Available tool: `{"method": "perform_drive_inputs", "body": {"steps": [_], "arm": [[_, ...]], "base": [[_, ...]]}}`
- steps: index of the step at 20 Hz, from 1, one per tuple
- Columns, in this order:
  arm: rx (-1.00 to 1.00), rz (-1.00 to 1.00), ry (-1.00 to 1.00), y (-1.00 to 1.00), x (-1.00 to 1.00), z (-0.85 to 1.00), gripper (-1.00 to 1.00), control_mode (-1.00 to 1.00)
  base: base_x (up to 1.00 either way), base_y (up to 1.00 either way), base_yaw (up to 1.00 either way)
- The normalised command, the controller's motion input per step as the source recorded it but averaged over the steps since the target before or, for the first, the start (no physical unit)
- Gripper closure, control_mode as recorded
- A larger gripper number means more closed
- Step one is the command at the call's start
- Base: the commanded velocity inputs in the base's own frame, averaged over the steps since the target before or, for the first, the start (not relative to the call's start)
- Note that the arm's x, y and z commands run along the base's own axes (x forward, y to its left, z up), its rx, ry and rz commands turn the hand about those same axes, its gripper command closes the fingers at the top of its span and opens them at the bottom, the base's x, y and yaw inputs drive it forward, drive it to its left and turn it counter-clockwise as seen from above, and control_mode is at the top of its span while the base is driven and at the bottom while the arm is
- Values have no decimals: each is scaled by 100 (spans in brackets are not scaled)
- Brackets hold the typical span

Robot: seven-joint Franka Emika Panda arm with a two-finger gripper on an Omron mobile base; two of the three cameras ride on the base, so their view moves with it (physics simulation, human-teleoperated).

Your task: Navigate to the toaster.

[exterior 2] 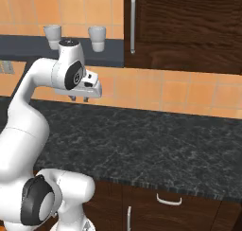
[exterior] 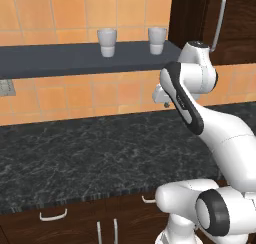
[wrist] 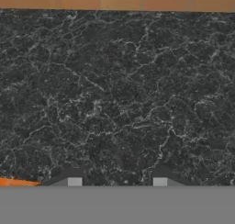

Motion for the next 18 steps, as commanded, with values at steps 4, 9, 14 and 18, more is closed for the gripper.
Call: {"method": "perform_drive_inputs", "body": {"steps": [4,9,14,18], "arm": [[0,0,0,0,0,0,-100,100],[0,0,0,0,0,0,-100,100],[0,0,0,0,0,0,-100,100],[0,0,0,0,0,0,-100,100]], "base": [[-17,-1,0],[-58,-12,0],[-2,0,-22],[-3,0,-70]]}}
